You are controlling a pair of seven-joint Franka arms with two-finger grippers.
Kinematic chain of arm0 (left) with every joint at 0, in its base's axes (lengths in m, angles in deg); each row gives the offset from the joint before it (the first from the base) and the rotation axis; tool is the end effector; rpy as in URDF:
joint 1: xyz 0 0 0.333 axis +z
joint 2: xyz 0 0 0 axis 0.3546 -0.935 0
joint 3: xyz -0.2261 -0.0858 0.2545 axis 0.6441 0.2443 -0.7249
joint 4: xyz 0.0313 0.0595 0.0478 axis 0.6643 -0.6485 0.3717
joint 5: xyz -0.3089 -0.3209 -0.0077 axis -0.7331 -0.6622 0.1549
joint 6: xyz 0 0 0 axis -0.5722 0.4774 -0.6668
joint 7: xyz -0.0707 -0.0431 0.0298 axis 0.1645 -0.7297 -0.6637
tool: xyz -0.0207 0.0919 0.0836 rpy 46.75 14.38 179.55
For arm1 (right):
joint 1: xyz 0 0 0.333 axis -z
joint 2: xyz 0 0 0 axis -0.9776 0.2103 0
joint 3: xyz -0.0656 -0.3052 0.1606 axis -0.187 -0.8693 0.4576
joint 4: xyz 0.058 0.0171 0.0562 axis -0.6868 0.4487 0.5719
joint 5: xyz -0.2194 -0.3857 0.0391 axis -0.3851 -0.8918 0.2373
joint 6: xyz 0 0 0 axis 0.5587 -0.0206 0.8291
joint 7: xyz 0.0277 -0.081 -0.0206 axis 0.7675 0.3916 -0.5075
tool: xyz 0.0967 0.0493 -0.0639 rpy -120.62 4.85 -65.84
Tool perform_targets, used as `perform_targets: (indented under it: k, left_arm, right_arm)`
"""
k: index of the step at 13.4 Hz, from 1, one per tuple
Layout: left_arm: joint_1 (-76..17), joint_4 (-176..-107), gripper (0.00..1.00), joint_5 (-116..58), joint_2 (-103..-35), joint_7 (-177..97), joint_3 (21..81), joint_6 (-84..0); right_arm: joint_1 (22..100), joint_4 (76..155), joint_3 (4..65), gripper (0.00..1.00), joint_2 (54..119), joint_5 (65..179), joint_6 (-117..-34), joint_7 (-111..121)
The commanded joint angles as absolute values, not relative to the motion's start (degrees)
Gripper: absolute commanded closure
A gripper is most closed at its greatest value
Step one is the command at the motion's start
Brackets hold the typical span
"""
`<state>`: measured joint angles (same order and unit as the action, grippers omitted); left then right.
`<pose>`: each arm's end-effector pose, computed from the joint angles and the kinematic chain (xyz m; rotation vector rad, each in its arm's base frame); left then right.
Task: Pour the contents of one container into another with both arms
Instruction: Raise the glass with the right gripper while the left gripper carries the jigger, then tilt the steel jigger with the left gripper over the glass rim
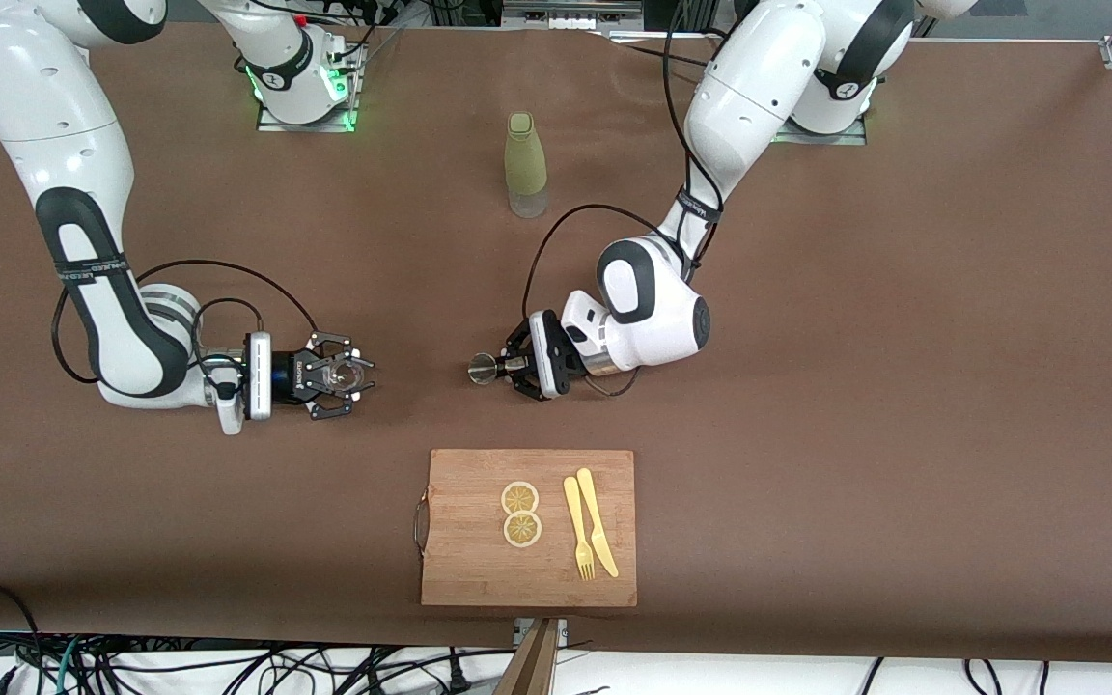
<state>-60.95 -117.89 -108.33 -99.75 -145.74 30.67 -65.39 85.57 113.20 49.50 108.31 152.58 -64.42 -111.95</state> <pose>0.6398 -0.5280 0.1221 1.8566 -1.2778 0.7295 0.6903 0.1043 0.1294 -1.5120 -1.2708 -0.7678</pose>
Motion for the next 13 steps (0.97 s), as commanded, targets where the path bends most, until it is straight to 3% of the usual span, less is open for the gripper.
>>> perform_targets:
  k: [1, 13]
  left_arm:
    - [-61.9, -112.8, 1.00, -110.8, -104.2, -147.2, 30.0, -65.9]
    - [-63.0, -113.0, 1.00, -110.3, -104.4, -143.6, 30.0, -66.0]
  right_arm:
    - [83.7, 111.9, 50.1, 0.67, 108.5, 153.1, -67.1, -109.2]
    - [80.6, 111.9, 56.5, 0.67, 108.7, 153.3, -80.5, -102.7]
